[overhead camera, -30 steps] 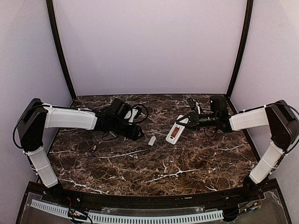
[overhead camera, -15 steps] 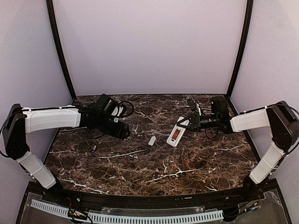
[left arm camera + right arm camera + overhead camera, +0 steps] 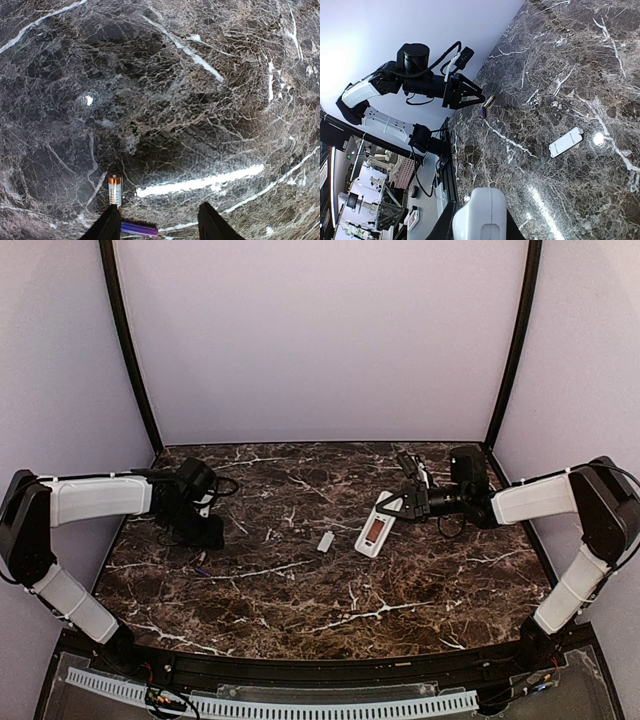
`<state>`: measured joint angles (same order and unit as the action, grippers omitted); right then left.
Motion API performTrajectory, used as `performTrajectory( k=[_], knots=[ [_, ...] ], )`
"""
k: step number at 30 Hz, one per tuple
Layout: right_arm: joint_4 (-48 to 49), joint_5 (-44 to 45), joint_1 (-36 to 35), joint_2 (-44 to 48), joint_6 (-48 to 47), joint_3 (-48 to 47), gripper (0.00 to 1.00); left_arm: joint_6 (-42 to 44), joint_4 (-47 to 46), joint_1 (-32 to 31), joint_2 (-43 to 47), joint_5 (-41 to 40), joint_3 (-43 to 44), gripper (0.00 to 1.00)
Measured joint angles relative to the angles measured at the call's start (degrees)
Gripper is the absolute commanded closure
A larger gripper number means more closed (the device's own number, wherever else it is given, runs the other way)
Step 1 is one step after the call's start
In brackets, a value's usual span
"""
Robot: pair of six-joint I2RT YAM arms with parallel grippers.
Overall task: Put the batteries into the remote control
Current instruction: Move the battery to the center of the board.
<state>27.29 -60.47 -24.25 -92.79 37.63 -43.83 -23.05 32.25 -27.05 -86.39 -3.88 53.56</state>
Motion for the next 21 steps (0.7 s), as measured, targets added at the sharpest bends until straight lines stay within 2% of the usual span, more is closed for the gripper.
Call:
performTrajectory(
  k=[7,21],
  knots=[
    [-0.7,-1.0,-1.6,-0.9,-1.8,-0.4,1.00,0.7,-1.6,0.9,2.3,2.8,-1.6,0.49],
    [-3.9,-1.5,-3.1,-1.5,-4.4,-2.3,1.00,2.2,0.7,2.0,0.5,-1.5,-1.6,0.59]
  ],
)
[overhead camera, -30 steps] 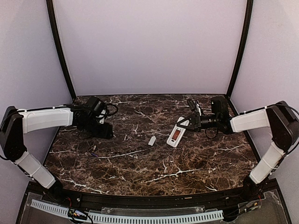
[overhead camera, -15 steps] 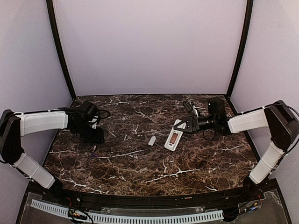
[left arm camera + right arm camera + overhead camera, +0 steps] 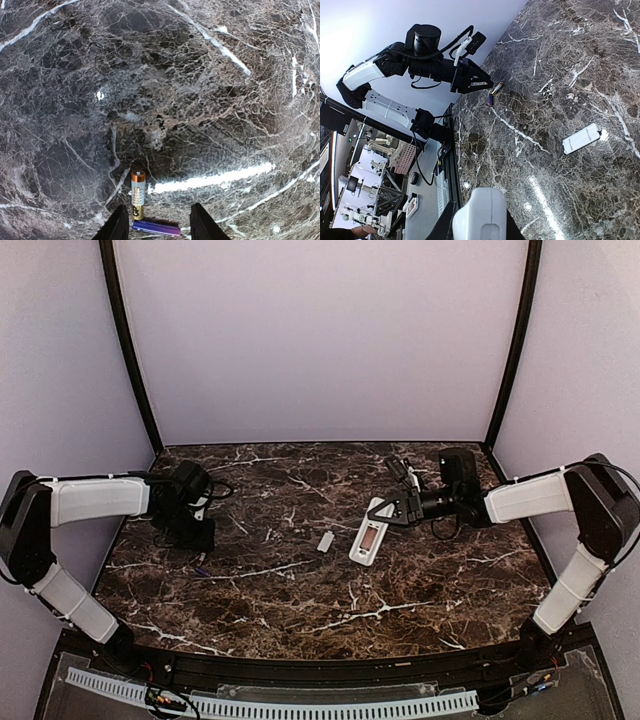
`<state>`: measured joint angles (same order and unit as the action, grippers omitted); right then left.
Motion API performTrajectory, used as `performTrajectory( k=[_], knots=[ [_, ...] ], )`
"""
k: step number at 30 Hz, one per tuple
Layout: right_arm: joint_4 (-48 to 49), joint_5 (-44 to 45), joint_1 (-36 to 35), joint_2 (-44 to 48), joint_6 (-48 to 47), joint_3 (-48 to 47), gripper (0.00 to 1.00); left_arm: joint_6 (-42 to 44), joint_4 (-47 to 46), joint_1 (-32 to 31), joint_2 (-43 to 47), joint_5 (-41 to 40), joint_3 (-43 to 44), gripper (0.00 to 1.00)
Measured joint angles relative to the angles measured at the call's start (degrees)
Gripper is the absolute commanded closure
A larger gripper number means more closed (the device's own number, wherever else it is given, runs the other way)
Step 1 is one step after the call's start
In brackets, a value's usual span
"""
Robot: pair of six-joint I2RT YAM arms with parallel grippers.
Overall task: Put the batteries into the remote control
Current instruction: Move the battery to the center of the board.
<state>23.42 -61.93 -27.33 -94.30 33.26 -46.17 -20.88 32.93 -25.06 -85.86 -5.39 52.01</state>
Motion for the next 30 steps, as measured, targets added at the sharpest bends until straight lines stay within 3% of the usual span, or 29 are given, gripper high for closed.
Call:
performTrajectory(
  k=[14,30],
  knots=[
    [-0.8,0.0,0.0,-0.7,0.0,-0.1,1.00,0.6,-0.9,1.8,-3.5,-0.1,-2.3,0.66],
    [-0.9,-0.1,0.0,-0.8,-0.4,-1.0,1.00,0.7,-4.3,2.0,-6.8,1.5,-1.6,0.88]
  ],
)
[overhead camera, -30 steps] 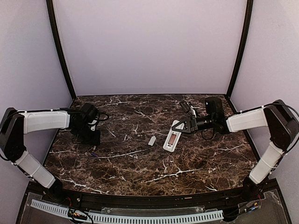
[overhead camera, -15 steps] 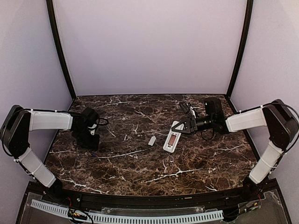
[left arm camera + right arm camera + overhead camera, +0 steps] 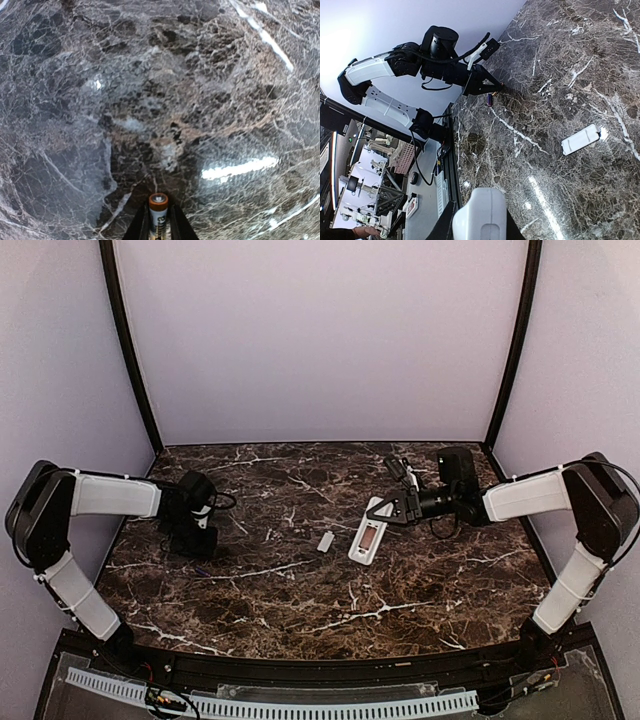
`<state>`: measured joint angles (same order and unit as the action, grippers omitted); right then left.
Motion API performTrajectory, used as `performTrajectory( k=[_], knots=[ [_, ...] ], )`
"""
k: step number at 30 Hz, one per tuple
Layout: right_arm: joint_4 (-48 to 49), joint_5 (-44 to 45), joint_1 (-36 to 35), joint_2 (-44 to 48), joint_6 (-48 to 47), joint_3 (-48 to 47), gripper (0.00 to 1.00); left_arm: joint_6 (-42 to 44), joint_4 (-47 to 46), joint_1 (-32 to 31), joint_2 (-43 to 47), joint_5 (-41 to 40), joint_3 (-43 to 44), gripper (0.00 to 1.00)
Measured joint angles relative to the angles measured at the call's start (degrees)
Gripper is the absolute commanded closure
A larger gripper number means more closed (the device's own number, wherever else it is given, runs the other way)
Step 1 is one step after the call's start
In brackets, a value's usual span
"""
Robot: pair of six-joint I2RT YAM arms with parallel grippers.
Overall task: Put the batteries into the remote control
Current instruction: Move the battery to the center of the board.
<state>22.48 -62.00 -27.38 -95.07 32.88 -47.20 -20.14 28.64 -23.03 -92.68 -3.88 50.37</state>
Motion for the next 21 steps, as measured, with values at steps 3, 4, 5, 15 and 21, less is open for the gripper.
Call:
performTrajectory(
  k=[3,4,5,15,21],
  knots=[
    [-0.3,0.0,0.0,0.0,-0.1,0.0,1.00,0.0,-0.8,0.0,-0.3,0.6,0.2,0.92],
    [-0.4,0.0,0.0,0.0,-0.3,0.0,1.00,0.0,-1.1,0.0,-0.3,1.0,0.2,0.94],
    [-0.6,0.0,0.0,0.0,-0.3,0.0,1.00,-0.1,-1.4,0.0,-0.4,1.5,0.2,0.95],
    [-1.7,-0.1,0.0,0.0,-1.0,-0.3,1.00,0.1,-5.4,-1.7,-2.5,6.7,1.9,1.00],
    [-3.0,-0.1,0.0,0.1,-2.7,-0.7,1.00,0.8,-7.4,-4.8,-2.6,7.8,1.9,1.00]
  ],
)
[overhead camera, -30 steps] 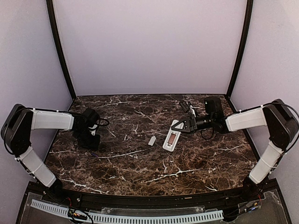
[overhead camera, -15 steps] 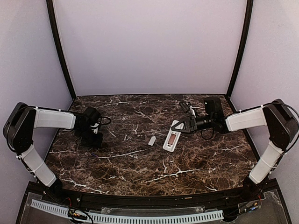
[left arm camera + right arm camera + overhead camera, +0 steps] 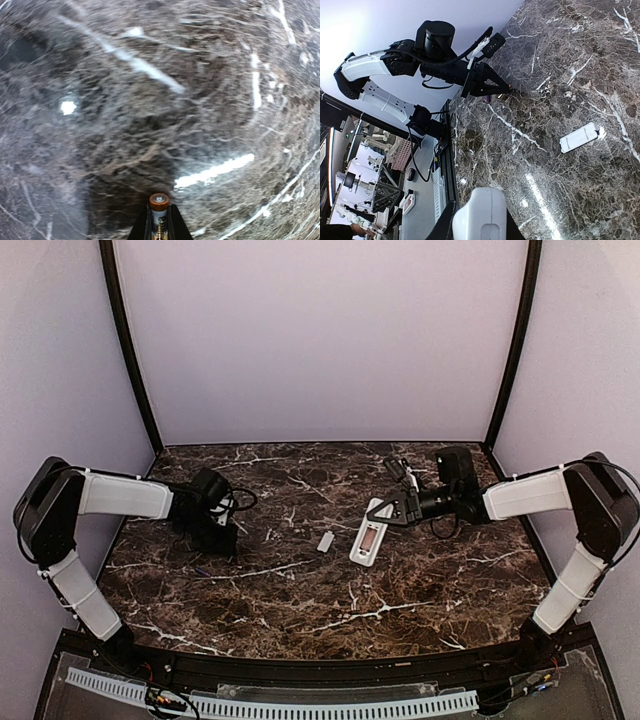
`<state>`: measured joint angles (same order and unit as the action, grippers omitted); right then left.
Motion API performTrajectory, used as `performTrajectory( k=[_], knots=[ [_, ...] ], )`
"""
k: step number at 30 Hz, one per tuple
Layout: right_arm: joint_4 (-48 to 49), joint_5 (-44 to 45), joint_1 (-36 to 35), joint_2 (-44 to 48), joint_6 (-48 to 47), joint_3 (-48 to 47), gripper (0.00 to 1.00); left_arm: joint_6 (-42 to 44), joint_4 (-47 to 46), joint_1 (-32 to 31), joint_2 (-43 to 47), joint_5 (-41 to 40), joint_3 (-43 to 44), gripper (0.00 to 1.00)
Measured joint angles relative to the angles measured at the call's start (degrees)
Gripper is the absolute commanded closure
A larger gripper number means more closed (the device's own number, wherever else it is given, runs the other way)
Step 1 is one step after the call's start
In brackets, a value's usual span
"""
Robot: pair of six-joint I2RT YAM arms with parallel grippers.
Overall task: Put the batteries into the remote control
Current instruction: Move the battery to the center of the board.
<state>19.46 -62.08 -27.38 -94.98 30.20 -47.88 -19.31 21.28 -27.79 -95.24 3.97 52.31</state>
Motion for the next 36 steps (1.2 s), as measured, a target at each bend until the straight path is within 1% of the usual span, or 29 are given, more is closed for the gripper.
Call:
performTrajectory(
  k=[15,25,28,32,33,35,36],
  knots=[
    [-7.1,3.4,0.0,3.7,-9.2,-0.1,1.00,2.3,-0.6,-6.8,-3.1,-0.9,2.8,0.98],
    [-9.3,5.2,-0.1,3.7,-9.9,-0.5,1.00,2.6,2.5,-8.9,-5.2,-2.8,5.9,0.87],
    [-9.2,5.2,-0.1,3.7,-9.6,-0.8,1.00,2.7,3.5,-9.3,-5.6,-4.0,6.7,0.82],
    [-9.2,5.1,-0.1,3.7,-9.1,-1.0,1.00,3.0,5.0,-10.1,-6.4,-5.8,8.0,0.79],
    [-9.2,5.1,-0.1,3.7,-8.9,-1.0,1.00,3.1,5.2,-10.2,-6.5,-6.1,8.1,0.79],
    [-9.2,5.2,-0.1,3.7,-8.7,-1.0,1.00,3.2,5.6,-10.4,-6.7,-6.6,8.4,0.81],
    [-9.2,5.1,-0.1,3.7,-8.6,-1.0,1.00,3.2,5.7,-10.4,-6.8,-6.7,8.5,0.85]
  ],
)
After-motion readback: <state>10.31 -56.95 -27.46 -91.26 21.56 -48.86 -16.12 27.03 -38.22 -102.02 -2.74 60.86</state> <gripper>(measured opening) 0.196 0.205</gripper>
